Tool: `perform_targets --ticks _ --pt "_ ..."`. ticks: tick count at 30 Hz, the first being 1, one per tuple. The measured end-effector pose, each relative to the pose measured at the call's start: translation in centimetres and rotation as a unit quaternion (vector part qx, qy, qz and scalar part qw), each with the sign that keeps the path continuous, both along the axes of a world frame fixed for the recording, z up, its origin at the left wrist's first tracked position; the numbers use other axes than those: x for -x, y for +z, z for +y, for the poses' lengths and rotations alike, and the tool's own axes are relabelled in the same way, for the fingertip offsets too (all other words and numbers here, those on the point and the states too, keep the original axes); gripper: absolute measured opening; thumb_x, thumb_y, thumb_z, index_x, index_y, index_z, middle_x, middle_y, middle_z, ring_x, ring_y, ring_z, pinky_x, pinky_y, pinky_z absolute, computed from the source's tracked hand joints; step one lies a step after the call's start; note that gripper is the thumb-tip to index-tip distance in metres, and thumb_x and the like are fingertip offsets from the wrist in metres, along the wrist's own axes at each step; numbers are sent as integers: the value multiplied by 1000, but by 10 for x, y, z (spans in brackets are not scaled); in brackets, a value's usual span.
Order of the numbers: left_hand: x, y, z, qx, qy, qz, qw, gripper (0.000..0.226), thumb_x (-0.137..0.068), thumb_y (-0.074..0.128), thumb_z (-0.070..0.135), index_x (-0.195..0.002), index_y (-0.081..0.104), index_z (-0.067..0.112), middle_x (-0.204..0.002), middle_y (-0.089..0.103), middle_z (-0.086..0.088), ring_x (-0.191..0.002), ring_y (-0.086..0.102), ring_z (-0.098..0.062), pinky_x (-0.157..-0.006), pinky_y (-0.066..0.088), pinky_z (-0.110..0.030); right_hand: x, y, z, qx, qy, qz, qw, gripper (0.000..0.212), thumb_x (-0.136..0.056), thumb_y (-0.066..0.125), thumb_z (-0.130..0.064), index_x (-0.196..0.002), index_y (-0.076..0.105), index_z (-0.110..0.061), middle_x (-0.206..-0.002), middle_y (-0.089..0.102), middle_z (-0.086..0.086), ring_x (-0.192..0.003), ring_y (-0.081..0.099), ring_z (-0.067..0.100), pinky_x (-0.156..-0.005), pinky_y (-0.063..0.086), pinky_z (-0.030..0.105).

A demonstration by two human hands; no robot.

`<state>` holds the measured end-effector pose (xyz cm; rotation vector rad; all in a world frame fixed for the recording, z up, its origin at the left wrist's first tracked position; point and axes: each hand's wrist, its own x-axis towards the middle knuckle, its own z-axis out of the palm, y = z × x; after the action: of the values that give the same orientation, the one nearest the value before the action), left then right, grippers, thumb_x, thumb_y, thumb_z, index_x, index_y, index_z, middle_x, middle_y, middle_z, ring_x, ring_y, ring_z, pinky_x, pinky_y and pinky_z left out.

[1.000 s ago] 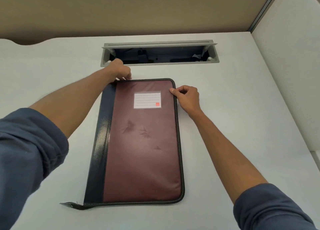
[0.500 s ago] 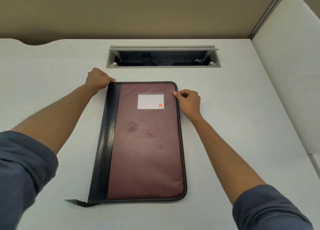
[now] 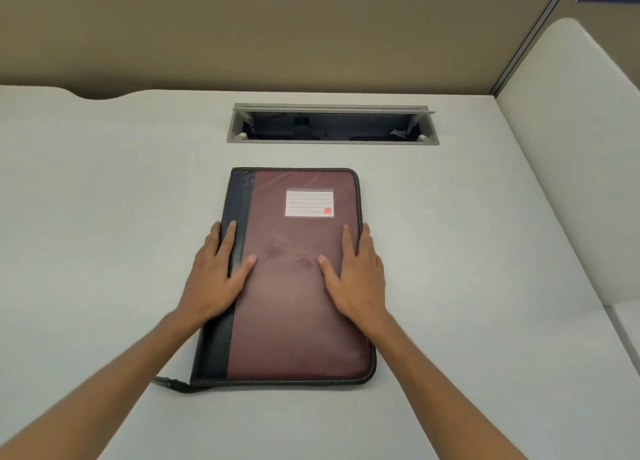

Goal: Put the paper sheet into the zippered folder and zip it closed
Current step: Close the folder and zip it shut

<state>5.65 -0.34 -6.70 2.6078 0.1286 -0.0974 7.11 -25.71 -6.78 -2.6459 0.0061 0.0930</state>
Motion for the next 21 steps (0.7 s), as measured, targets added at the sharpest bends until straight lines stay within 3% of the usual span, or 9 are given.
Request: perform_targets --ticks 8,12,21 --pt "8 -3 -7 -6 29 -14 999 78 -86 29 71 -154 9 37 -163 8 -3 -149 14 -24 -121 8 -43 -7 -7 -3 32 10 -5 999 75 -94 27 -65 -155 8 -27 -163 0 8 -150 2 23 -122 3 47" --pt "-2 1 -14 7 56 -9 998 72 -92 43 60 -153 12 38 -163 10 -1 -147 16 -29 -120 11 -45 -23 -6 -6 33 18 -2 999 75 -94 27 -66 -155 8 -27 -163 1 8 -150 3 23 -121 2 48" --pt "-4 3 -14 -16 53 -18 998 73 -92 41 62 -154 12 35 -162 13 -4 -146 19 -29 -120 15 -46 -26 -4 -5 38 18 -4 999 75 -93 28 -66 -155 9 -27 -163 1 8 -150 5 24 -122 5 48"
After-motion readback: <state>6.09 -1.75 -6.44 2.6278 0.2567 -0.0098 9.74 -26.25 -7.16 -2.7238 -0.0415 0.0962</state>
